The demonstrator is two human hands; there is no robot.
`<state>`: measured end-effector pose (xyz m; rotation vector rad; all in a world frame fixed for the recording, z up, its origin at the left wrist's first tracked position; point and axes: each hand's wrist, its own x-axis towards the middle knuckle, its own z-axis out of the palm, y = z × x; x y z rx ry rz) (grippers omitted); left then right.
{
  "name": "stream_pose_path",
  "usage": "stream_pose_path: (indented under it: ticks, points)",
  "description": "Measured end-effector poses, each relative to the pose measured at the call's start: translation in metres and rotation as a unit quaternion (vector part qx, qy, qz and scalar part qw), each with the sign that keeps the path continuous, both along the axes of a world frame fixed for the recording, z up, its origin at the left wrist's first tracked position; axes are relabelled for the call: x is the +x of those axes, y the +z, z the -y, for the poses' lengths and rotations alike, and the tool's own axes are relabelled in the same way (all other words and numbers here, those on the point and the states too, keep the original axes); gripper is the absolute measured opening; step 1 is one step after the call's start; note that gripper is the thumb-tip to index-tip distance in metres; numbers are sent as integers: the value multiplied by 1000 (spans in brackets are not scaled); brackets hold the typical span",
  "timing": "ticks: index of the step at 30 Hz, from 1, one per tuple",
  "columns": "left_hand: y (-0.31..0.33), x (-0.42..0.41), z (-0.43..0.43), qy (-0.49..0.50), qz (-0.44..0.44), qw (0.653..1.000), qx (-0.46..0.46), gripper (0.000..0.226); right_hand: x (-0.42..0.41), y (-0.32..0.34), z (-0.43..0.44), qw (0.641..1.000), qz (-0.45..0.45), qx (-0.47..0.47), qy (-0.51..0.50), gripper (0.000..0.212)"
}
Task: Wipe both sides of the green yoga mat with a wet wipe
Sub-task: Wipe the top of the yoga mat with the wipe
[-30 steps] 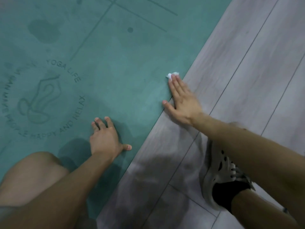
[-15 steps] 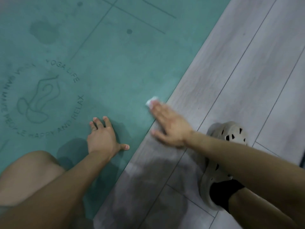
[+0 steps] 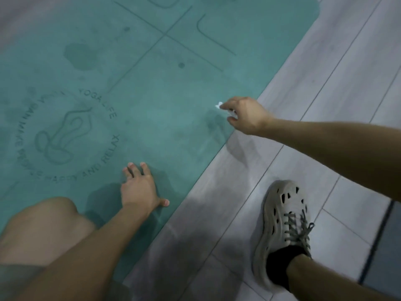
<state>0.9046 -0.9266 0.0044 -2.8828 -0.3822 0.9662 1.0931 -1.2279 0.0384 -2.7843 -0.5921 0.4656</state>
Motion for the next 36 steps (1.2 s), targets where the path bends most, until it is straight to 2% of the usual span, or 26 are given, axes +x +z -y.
stream_pose_path:
  ticks: [2,5,7,9,12,13,14,16,17,19,21,23,24,26,28,31,32,34,36]
  points:
    - [-1,1,1,8,-5,1000,0,166,3,15,-15,999,-46,14,-19,43]
    - [-4,2,3,21,-11,1000,2,166,10,27,-26,993,-109,33,-43,44]
    - [-8,4,6,22,-12,1000,10,167,14,29,-25,988,-137,54,-48,31]
    - [-9,6,10,22,-13,999,24,168,15,28,-19,969,-199,134,-66,17]
    - [-12,10,13,27,-24,999,37,169,20,21,-10,925,-268,249,-104,14]
    - [-13,11,13,34,-26,998,37,170,29,14,-6,929,-258,245,-102,17]
    - [-13,12,12,38,-29,998,39,170,39,8,-2,958,-206,187,-76,22]
    - [-11,15,12,37,-36,998,46,171,54,-11,10,997,-59,53,-9,38]
    - [-11,16,13,40,-39,997,49,171,58,-23,15,999,2,41,-1,42]
    - [-10,18,15,46,-37,996,59,169,51,-45,21,990,84,114,-7,42]
    - [-9,20,20,46,-40,996,62,167,34,-71,24,977,111,149,104,45]
    - [-7,21,22,51,-42,996,64,166,20,-99,33,949,100,97,282,53]
    - [-6,20,23,58,-47,995,62,166,17,-107,37,937,88,79,329,55]
    - [-3,16,24,86,-56,993,51,166,17,-111,39,934,80,75,340,58]
    - [2,16,30,121,-41,990,56,146,16,-105,34,941,101,86,312,60]
    - [10,32,43,136,45,988,58,71,11,-103,30,960,124,80,239,64]
    - [14,39,49,135,71,986,63,56,8,-106,31,966,114,72,220,66]
    - [21,57,64,132,98,985,55,46,-1,-116,36,971,99,38,216,72]
    - [23,72,79,129,103,986,31,51,-7,-119,35,972,103,30,211,73]
